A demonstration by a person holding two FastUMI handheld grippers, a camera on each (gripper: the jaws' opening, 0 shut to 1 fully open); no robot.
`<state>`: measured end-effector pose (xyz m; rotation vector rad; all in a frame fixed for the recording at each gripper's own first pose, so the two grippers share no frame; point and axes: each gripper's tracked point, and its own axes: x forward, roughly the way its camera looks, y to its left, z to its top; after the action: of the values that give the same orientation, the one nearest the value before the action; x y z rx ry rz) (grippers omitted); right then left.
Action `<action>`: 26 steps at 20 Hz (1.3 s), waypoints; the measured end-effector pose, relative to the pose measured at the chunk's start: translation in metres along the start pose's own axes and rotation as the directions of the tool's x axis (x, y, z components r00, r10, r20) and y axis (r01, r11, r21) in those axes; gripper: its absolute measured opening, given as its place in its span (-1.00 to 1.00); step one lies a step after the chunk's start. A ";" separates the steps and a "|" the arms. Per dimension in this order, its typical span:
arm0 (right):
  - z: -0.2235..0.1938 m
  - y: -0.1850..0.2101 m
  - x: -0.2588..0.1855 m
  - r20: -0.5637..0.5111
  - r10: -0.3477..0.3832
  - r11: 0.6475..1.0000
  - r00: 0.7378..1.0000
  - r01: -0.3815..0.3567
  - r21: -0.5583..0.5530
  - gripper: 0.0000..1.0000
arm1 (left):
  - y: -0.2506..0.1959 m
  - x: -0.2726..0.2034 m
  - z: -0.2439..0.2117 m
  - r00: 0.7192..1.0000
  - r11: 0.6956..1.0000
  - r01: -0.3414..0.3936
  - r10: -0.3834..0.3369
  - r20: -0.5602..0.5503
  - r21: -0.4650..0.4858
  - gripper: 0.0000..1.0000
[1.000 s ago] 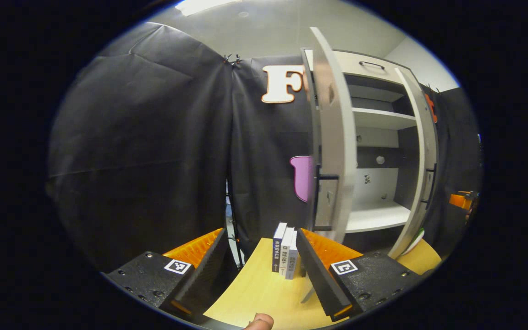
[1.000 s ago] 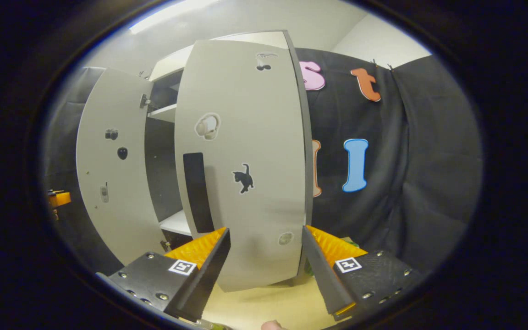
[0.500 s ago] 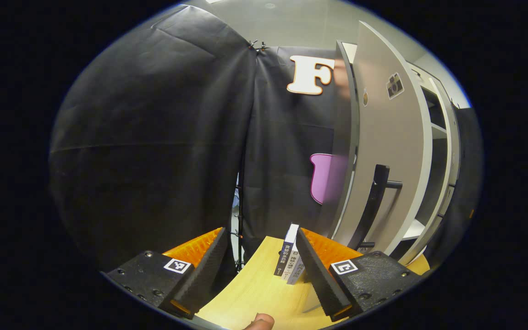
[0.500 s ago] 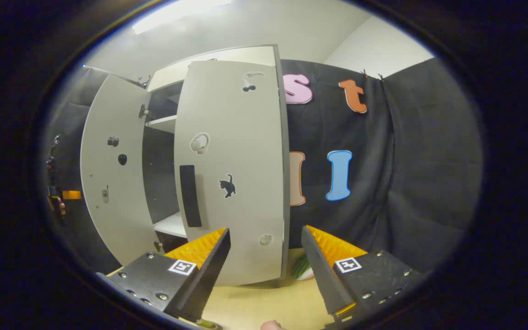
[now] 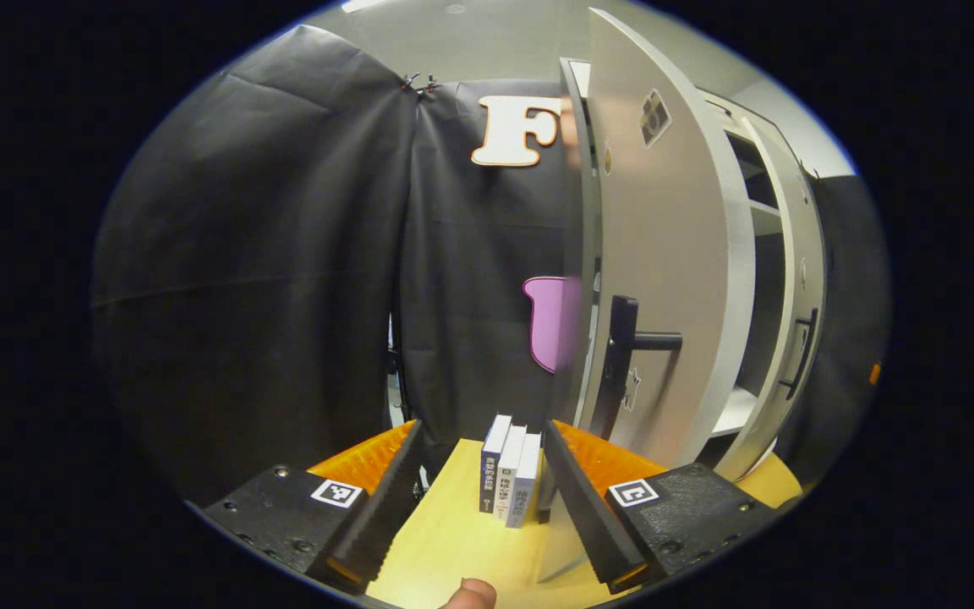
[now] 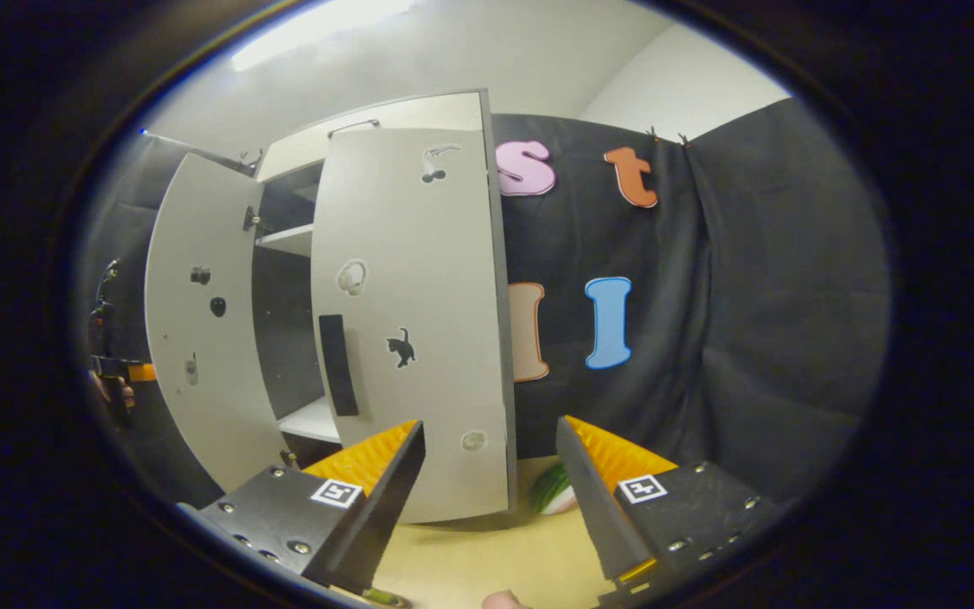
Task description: Grasp the bottle in the cabinet with the left hand and place it on the coaster, then close the right door with the right hand and the left door with the left hand.
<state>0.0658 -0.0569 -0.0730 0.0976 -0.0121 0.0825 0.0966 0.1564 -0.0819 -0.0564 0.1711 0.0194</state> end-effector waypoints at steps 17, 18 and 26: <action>-0.002 -0.019 -0.011 0.017 0.027 0.998 0.999 -0.028 0.058 0.84 | -0.113 -0.001 0.002 0.987 0.986 0.162 -0.162 -0.025 0.028 0.84; -0.004 -0.022 -0.012 0.017 0.025 0.998 1.000 -0.026 0.062 0.84 | -0.116 0.000 0.002 0.985 0.985 0.168 -0.168 -0.028 0.024 0.84; -0.010 -0.033 -0.019 0.000 0.000 0.999 1.000 0.000 0.050 0.89 | -0.146 0.004 -0.001 0.974 0.975 0.223 -0.223 -0.026 0.010 0.85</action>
<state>0.0493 -0.0907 -0.0867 0.1479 -0.0097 0.0831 0.1040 0.0106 -0.0757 -0.0629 0.1890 -0.2068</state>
